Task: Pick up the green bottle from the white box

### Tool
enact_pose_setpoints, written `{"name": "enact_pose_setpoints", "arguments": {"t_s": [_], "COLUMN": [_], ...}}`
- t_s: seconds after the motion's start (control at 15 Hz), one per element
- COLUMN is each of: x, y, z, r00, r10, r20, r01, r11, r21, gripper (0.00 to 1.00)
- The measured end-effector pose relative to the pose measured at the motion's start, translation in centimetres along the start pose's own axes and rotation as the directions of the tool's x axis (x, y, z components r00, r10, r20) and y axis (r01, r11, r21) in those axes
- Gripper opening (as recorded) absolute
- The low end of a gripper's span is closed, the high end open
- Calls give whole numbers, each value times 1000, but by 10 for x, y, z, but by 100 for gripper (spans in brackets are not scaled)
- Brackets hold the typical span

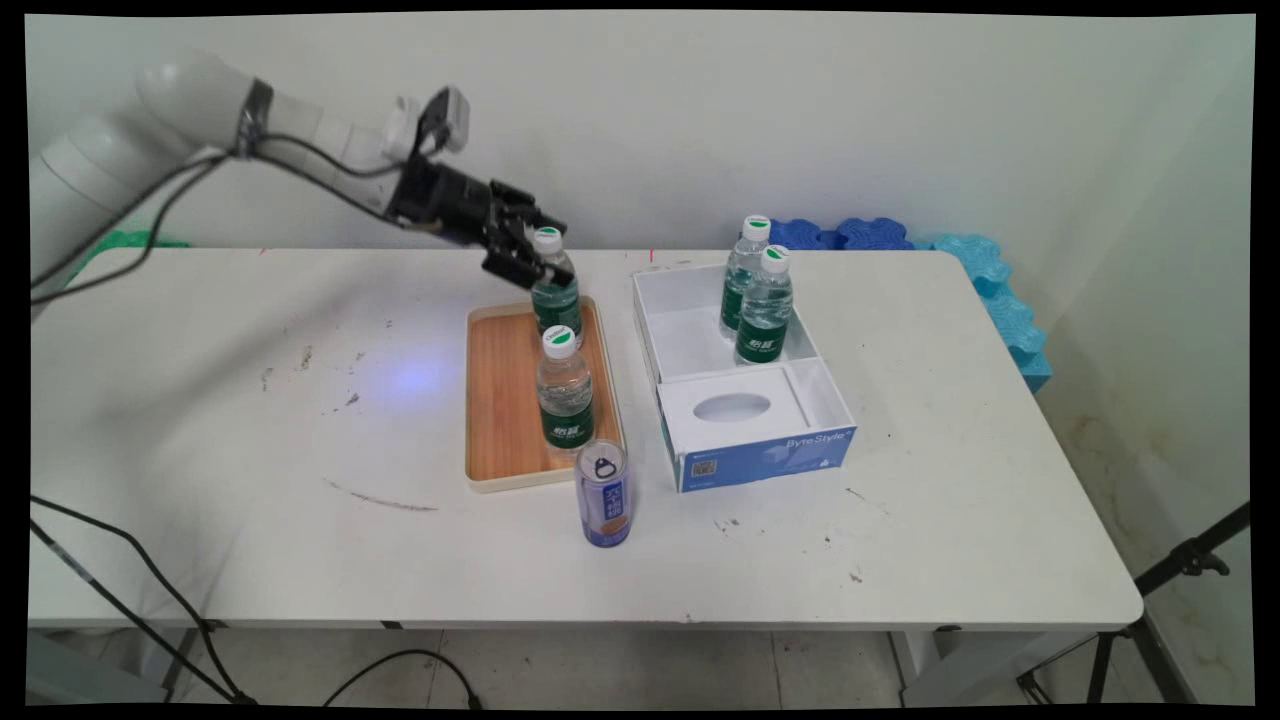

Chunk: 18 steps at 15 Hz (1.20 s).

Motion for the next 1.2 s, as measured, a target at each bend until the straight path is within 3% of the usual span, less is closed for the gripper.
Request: {"name": "enact_pose_setpoints", "arguments": {"t_s": [0.2, 0.53, 0.8, 1.2], "x": [39, 88, 101, 101], "y": [1, 9, 17, 25], "z": [-19, -23, -6, 69], "r00": [1000, 999, 1000, 999], "r10": [10, 34, 21, 36], "r20": [-17, -29, -17, 36], "r01": [-10, -33, -21, -36], "r11": [1000, 999, 1000, 999], "r21": [6, 10, 7, 6], "gripper": [100, 100, 100, 100]}}
